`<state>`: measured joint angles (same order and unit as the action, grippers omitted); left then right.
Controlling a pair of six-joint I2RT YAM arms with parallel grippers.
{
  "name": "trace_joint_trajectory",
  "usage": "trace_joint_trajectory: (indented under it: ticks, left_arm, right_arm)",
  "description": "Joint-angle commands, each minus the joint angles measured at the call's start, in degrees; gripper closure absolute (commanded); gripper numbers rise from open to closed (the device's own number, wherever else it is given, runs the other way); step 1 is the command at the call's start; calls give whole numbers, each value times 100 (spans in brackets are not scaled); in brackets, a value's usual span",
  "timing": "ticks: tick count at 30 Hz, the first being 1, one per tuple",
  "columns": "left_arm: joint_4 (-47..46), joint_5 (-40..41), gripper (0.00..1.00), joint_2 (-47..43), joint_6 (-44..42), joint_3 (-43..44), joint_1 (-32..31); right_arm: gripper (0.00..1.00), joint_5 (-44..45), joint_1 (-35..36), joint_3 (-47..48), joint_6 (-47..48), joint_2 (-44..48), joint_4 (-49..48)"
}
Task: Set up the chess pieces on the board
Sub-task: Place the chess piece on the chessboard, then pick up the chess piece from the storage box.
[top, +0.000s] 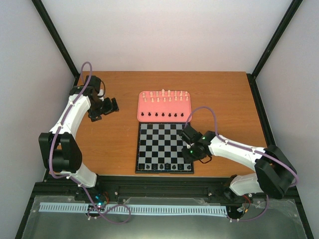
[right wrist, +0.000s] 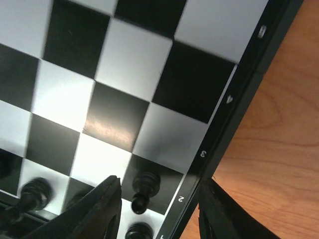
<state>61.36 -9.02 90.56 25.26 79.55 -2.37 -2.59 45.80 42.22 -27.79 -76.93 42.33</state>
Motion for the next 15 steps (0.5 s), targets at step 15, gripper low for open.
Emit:
trace_joint_trajectory:
  ticks: [15]
  left_arm:
    - [-34, 1, 0, -4, -20, 290, -35]
  right_arm:
    - [58, 605, -1362, 3626, 1034, -2303, 29]
